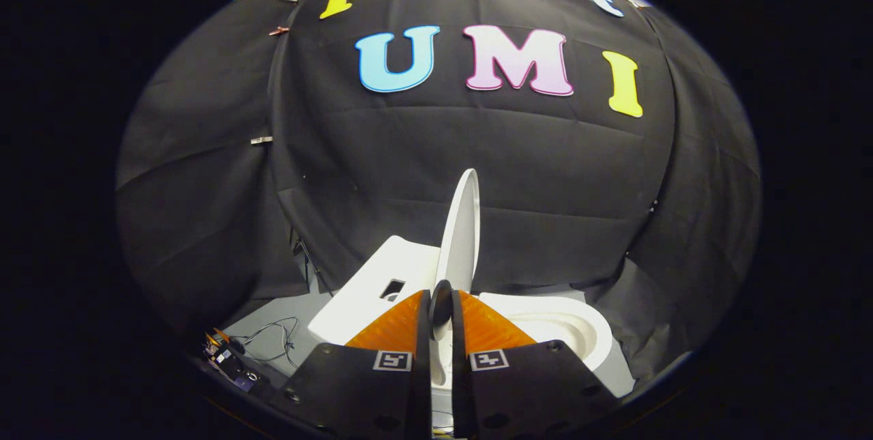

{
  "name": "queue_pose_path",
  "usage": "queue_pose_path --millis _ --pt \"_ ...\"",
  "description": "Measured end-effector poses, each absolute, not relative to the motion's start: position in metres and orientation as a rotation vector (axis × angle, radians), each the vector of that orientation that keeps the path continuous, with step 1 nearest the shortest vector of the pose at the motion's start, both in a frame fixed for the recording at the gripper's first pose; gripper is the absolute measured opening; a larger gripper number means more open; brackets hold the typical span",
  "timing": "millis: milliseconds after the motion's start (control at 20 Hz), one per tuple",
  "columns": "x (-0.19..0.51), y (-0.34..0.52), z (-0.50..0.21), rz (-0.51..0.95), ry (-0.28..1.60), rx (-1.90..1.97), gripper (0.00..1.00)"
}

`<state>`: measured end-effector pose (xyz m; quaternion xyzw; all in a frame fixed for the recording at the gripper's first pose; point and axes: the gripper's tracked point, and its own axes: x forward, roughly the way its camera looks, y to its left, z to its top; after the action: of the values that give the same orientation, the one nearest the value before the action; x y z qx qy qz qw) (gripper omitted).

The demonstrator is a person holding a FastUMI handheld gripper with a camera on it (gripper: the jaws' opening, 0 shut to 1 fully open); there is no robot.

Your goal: Open the toilet lid.

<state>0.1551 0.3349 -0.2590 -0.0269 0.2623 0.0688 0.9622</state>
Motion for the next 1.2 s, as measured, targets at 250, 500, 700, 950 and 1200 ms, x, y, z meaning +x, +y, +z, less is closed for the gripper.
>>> queue_pose_path --millis 250,500,700,950,1200 --pt "0.157 0.367 -0.265 0.189 0.536 -0.076 0.17" --pt "0.157 0.382 -0.268 0.215 0.539 -0.098 0.17" --pt "0.156 0.376 -0.266 0.221 0.543 -0.054 0.16" --pt "0.154 0.377 -0.240 0.271 0.509 0.044 0.78" --pt "0.142 0.353 -0.197 0.282 0.447 0.078 1.00"
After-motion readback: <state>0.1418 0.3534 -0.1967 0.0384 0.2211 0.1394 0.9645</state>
